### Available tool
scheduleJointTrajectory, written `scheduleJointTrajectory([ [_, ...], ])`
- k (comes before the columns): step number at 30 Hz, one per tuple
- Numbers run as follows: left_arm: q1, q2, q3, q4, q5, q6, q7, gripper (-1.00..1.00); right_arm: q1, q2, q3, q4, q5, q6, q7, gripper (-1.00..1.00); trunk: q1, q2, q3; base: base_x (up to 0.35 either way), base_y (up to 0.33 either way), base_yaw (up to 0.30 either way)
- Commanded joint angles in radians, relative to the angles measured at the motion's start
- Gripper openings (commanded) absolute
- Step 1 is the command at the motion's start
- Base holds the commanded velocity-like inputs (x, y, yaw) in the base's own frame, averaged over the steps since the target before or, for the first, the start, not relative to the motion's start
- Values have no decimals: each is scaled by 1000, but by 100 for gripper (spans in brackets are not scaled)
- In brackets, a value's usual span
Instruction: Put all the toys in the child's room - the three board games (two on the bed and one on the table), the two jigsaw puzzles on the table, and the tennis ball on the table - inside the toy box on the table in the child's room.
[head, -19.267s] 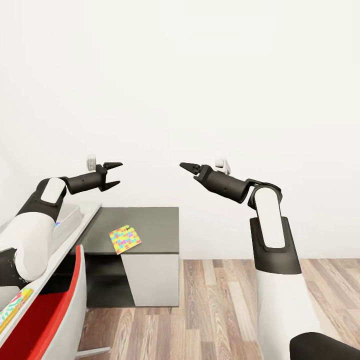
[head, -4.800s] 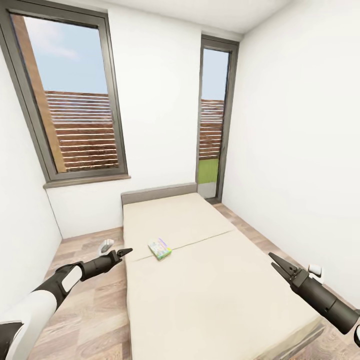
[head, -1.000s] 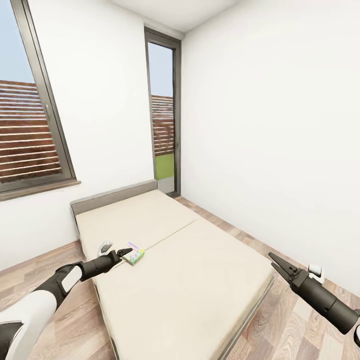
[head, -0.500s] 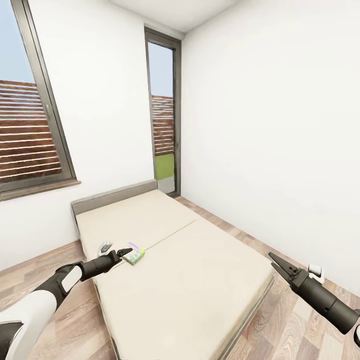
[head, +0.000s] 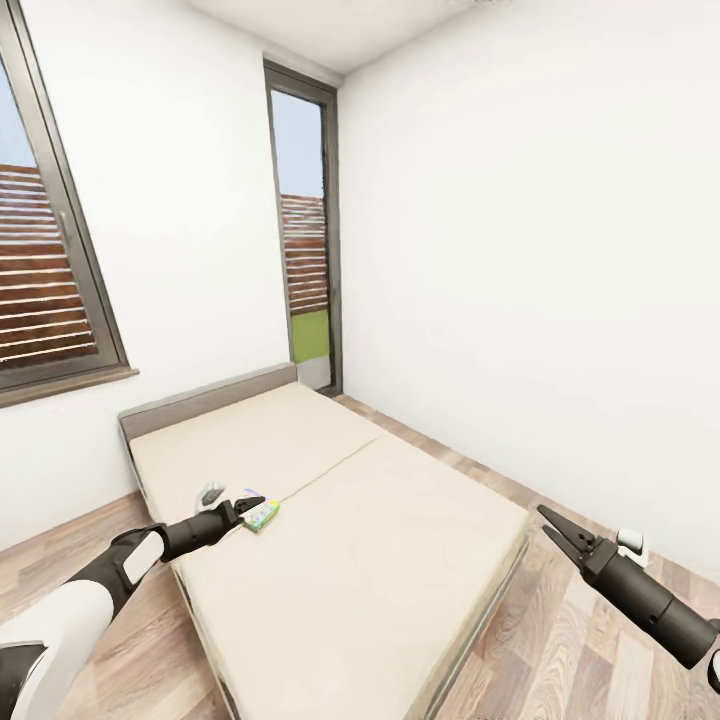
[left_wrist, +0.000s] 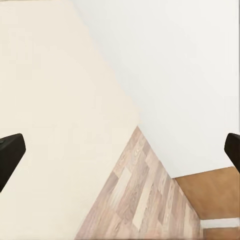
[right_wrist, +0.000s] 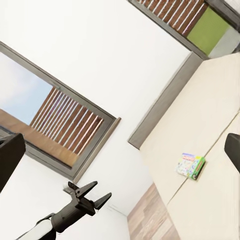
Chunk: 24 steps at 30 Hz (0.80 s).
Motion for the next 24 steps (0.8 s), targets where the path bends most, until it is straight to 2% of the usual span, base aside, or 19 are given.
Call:
scheduleJointTrajectory([
  [1, 0, 0, 2, 0, 3, 8, -2, 100, -1, 0, -1, 0, -2, 6, 2, 100, 0, -1, 1, -13, 23, -232],
  [17, 0, 0, 2, 0, 4, 8, -3, 100, -1, 0, -1, 1, -1, 6, 2, 100, 0, -1, 15, -2, 114, -232],
  [24, 1, 0, 2, 0, 6, 8, -3, 100, -1, 0, -2, 1, 0, 6, 2, 100, 0, -1, 17, 0, 140, -67],
])
